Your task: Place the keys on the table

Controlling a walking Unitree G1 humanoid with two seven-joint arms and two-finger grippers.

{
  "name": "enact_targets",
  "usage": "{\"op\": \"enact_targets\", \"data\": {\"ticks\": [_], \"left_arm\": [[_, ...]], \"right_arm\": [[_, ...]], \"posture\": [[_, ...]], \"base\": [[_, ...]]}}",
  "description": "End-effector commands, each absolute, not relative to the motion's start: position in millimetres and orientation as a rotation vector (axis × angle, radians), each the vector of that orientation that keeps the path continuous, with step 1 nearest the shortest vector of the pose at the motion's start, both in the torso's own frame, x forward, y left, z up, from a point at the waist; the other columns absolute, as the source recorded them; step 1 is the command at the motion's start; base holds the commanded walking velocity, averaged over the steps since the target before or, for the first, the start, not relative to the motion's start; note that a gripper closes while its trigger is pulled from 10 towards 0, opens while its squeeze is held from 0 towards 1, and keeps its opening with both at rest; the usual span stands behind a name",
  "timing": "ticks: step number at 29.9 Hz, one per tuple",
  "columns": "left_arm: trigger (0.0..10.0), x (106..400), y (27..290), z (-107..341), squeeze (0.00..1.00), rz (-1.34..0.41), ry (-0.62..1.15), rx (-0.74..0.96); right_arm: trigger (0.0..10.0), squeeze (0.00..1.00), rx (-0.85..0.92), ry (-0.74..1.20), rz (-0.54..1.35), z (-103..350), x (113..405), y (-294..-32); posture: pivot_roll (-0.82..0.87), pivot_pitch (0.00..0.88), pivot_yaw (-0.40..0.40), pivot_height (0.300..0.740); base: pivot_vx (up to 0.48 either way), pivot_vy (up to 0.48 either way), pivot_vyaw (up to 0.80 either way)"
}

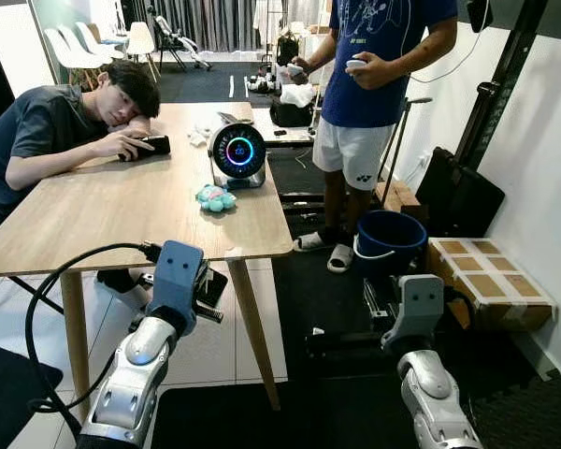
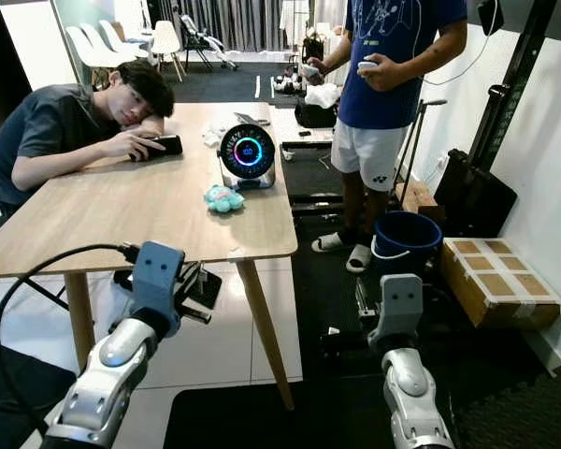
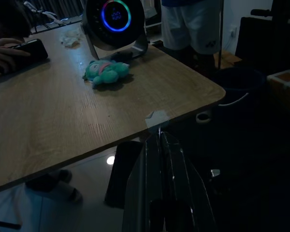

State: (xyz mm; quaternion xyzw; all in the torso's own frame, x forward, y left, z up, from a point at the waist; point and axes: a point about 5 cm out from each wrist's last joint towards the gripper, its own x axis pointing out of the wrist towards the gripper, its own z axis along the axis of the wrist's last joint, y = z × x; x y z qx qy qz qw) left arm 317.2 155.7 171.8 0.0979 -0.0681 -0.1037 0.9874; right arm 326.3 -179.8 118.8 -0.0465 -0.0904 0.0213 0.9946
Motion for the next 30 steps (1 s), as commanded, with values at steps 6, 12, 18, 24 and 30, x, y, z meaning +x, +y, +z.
{"op": "enact_targets", "data": {"ticks": [6, 12, 18, 24, 30], "left_arm": [[10.0, 311.7, 161.3, 165.4, 0.0, -0.188, -0.12, 0.219], [10.0, 307.3, 167.1, 165.2, 0.0, -0.165, -0.127, 0.217], [10.0, 307.1, 168.0, 167.2, 0.0, -0.16, -0.144, 0.225], [10.0, 307.2, 165.4, 168.9, 0.0, -0.171, -0.16, 0.229], [10.0, 308.4, 164.4, 168.9, 0.0, -0.169, -0.16, 0.231]], "right_arm": [[10.0, 0.0, -0.17, -0.163, 0.162, 105.7, 316.7, -154.9], [10.0, 0.0, -0.137, -0.169, 0.184, 108.4, 317.7, -145.7], [10.0, 0.0, -0.136, -0.172, 0.194, 108.4, 318.3, -144.5], [10.0, 0.0, -0.135, -0.175, 0.201, 109.1, 317.7, -141.4], [10.0, 0.0, -0.127, -0.177, 0.21, 108.5, 316.0, -139.2]], "posture": [[0.08, 0.074, 0.026, 0.74], [0.1, 0.074, 0.016, 0.74], [0.11, 0.076, 0.009, 0.74], [0.1, 0.08, 0.012, 0.74], [0.1, 0.084, 0.012, 0.74]], "base": [[0.0, 0.0, 0.0], [0.0, 0.0, 0.0], [0.0, 0.0, 0.0], [0.24, 0.0, 0.0], [0.48, 0.0, 0.0]]}}
